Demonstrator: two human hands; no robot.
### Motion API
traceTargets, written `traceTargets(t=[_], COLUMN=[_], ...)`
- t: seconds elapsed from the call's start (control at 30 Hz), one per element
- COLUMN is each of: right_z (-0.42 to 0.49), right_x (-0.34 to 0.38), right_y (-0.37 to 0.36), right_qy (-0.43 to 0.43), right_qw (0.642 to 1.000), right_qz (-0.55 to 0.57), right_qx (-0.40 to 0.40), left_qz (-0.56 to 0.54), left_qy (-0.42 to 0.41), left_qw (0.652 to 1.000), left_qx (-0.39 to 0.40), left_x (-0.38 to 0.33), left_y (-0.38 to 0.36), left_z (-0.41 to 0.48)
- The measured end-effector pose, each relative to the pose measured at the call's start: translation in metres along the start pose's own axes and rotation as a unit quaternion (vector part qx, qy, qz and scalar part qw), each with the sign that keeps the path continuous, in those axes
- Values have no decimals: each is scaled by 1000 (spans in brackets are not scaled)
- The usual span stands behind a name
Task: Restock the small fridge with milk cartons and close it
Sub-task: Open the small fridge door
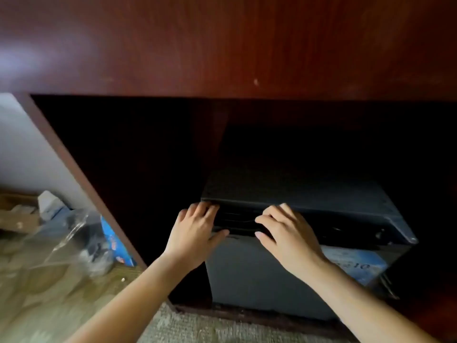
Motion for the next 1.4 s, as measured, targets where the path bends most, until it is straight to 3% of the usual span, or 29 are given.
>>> traceTargets(t=[0.07,0.23,0.47,0.73,1.03,1.27,1.4], right_z=[-3,-10,-17,-31,-92,-166,-199], right_x=[4,9,13,30,59,74,70], right_y=[-6,-19,-20,-10,29,77,107], right_qy=[28,43,-14,-65,-88,-113,-145], right_qw=[997,988,979,984,987,990,987], right_qz=[-21,-44,-44,-49,-22,-5,26], right_qx=[-70,-145,-198,-161,-134,-84,-58], left_qz=[-18,-85,-185,-176,-207,-278,-260], left_qy=[7,13,37,39,-55,-158,-216], left_qw=[998,984,966,968,962,943,941], left_qx=[-56,-158,-176,-176,-170,-95,-23], left_x=[8,15,16,13,-2,-53,-99], left_y=[-4,-14,-18,0,39,63,54], left_z=[-4,-11,-15,-41,-115,-156,-151])
Point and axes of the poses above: each hand's wrist, its own z-axis towards the middle knuckle, its own y-axis out of the back of the hand, x = y × z, the point moved 7 cm from there along z, towards the middle knuckle, and after that the axes turned 8 degrees about -x, right-handed, at the moved point
